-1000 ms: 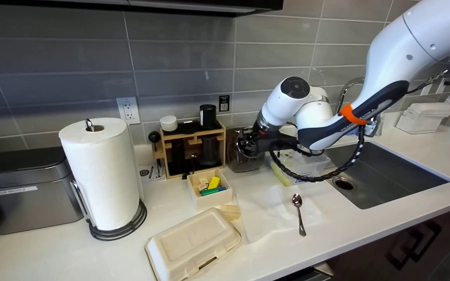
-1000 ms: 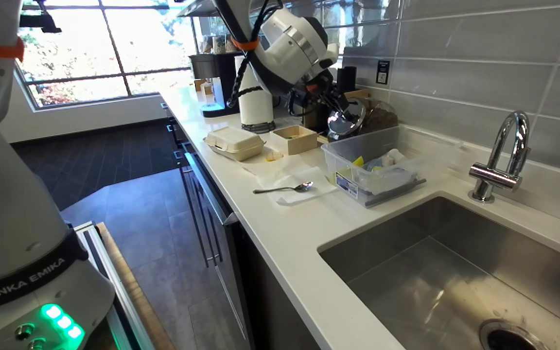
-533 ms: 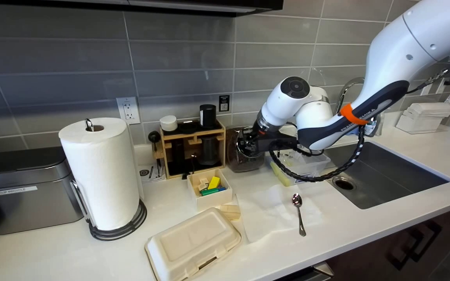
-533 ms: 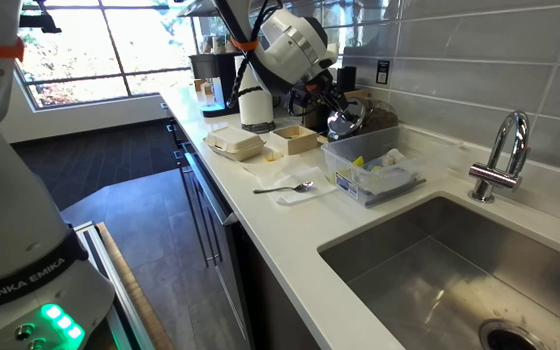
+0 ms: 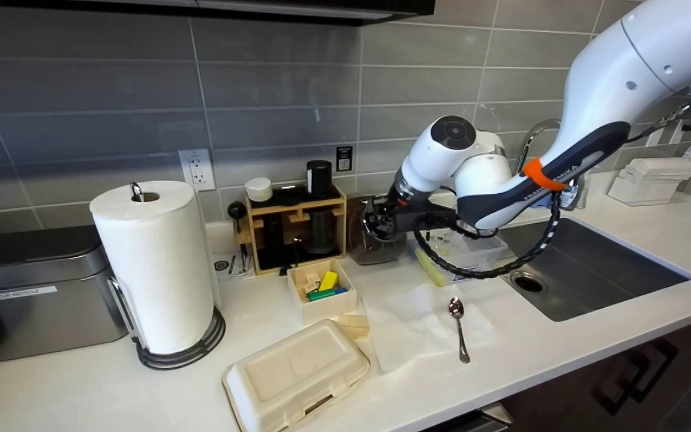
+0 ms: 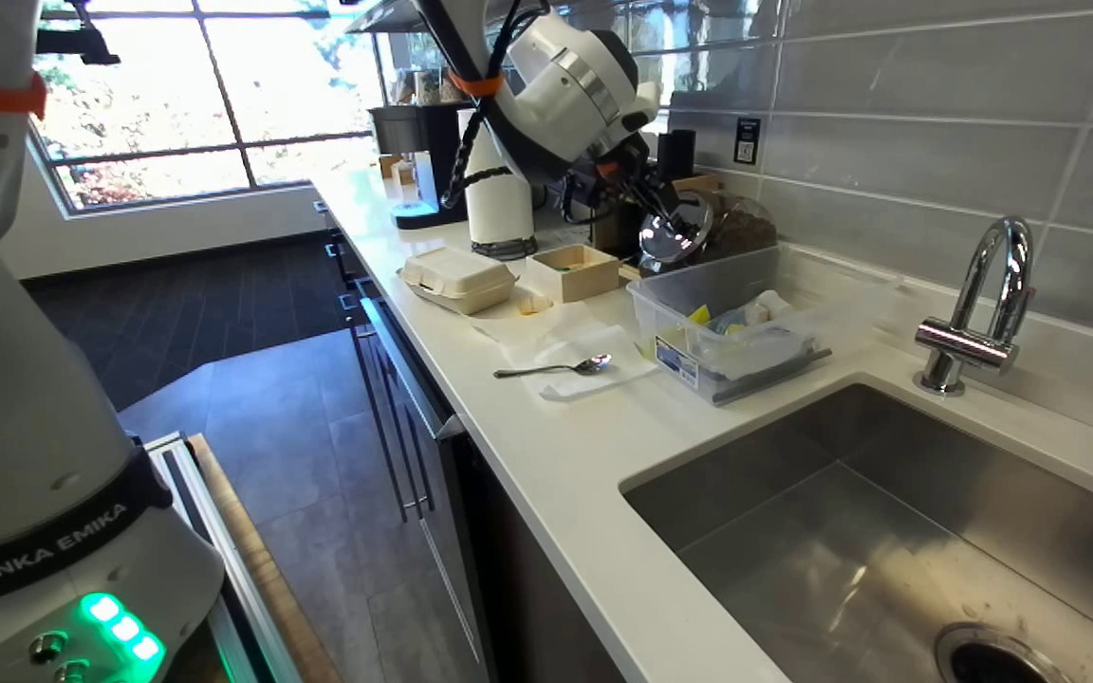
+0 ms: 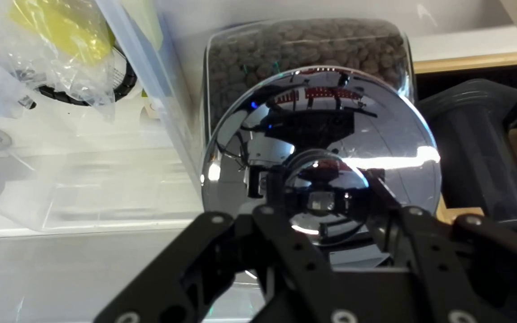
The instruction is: Take the lid off of the coffee jar
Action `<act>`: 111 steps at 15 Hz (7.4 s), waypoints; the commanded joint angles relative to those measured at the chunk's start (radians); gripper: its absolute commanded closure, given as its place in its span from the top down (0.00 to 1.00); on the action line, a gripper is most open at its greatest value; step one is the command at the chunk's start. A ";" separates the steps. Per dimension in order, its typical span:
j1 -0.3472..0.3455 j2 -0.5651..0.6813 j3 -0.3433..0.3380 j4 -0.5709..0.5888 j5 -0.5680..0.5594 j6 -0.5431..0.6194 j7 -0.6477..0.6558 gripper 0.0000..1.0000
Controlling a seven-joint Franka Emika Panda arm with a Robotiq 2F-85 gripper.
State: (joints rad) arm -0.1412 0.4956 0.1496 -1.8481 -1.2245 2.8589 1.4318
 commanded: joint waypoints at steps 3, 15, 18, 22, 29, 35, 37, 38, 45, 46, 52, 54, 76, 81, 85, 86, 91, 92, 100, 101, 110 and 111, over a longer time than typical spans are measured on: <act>0.008 -0.058 0.003 -0.043 0.002 -0.026 0.013 0.21; 0.005 -0.158 0.034 -0.100 0.064 -0.057 -0.037 0.21; -0.036 -0.188 0.108 -0.161 0.289 -0.043 -0.209 0.21; -0.066 -0.171 0.222 -0.160 0.525 -0.086 -0.424 0.21; 0.179 -0.169 0.041 -0.133 0.865 -0.091 -0.706 0.46; 0.207 -0.154 0.024 -0.114 0.908 -0.095 -0.753 0.21; 0.219 -0.128 0.034 -0.090 0.998 -0.101 -0.829 0.21; 0.224 -0.116 0.043 -0.075 1.056 -0.112 -0.882 0.21; 0.272 -0.041 0.028 0.039 1.243 -0.240 -1.138 0.21; 0.281 -0.030 0.014 0.059 1.233 -0.267 -1.149 0.21; 0.308 0.045 -0.017 0.189 1.212 -0.407 -1.231 0.21; 0.318 0.068 -0.023 0.224 1.204 -0.440 -1.250 0.21; 0.400 0.247 -0.090 0.447 1.072 -0.593 -1.308 0.21; 0.397 0.268 -0.089 0.475 1.074 -0.602 -1.322 0.21; 0.397 0.285 -0.089 0.498 1.075 -0.614 -1.332 0.21; 0.397 0.290 -0.089 0.499 1.077 -0.598 -1.329 0.21; 0.392 0.271 -0.086 0.468 1.086 -0.578 -1.321 0.46; 0.392 0.271 -0.086 0.468 1.086 -0.578 -1.321 0.46; 0.386 0.273 -0.081 0.475 1.092 -0.589 -1.334 0.21; 0.386 0.275 -0.082 0.477 1.092 -0.591 -1.333 0.21; 0.382 0.287 -0.078 0.482 1.098 -0.597 -1.338 0.21; 0.382 0.290 -0.076 0.485 1.098 -0.598 -1.340 0.21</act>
State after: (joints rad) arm 0.2414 0.7689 0.0691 -1.3824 -0.1415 2.2838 0.1120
